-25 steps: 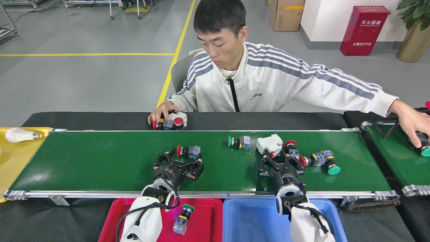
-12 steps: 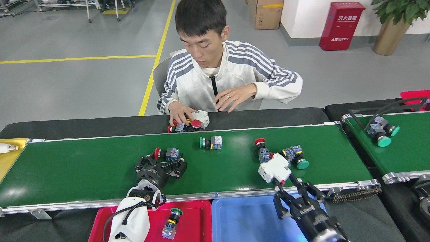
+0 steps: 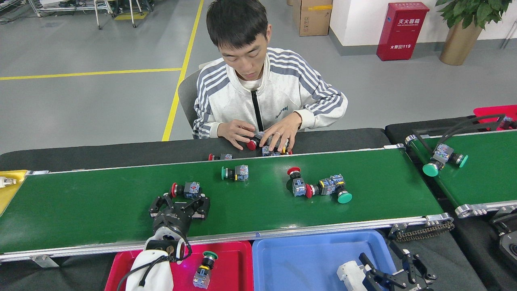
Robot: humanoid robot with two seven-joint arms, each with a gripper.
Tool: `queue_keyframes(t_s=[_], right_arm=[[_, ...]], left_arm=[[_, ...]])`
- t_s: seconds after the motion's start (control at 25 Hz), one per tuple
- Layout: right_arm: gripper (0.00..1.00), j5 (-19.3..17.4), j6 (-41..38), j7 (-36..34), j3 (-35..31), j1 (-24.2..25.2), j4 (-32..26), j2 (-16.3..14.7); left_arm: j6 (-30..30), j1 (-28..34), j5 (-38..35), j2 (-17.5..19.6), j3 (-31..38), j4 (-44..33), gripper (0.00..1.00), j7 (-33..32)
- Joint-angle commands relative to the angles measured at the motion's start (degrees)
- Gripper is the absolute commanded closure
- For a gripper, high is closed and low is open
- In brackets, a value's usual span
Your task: Pick switch part from conveyor to tray
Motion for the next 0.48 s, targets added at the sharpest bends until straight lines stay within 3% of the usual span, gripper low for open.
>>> queue_keyframes(t_s=[0.0,0.04,0.08,0.12,0.24,0.44], right_arm=[[0.03,0.7,5.7,2.0,-0.3,-0.4,-0.9,-0.2],[0.03,0.7,5.7,2.7,-0.3,-0.5,-0.9,-0.2],[0.03,0.7,5.7,2.8,-0.3,-0.7,-0.9,-0.2],[0.02,0.7,5.6,2.8,-0.3,-0.8,-0.8,-0.2],[0.02,0.7,4.7,3.1,0.0,-3.1,-0.4,-0.8],[0.02,0.9,3.7,6.5,5.9,-8.7,1.6,-0.9]], left_arm=[[-14.9,5.3,-0.4,1.4,0.1,-9.0,0.66,-0.2],[-19.0,8.8,-0.4,2.1,0.6,-12.3,0.55,-0.3],[-20.8,11.8,-0.3,2.7,0.6,-14.3,0.35,-0.3],[-20.9,13.6,-0.3,3.0,0.7,-15.7,0.03,-0.3],[-21.3,15.6,-0.1,3.5,1.3,-16.5,0.0,-0.3],[-19.0,15.7,0.1,2.9,4.8,-16.5,0.0,-0.2]])
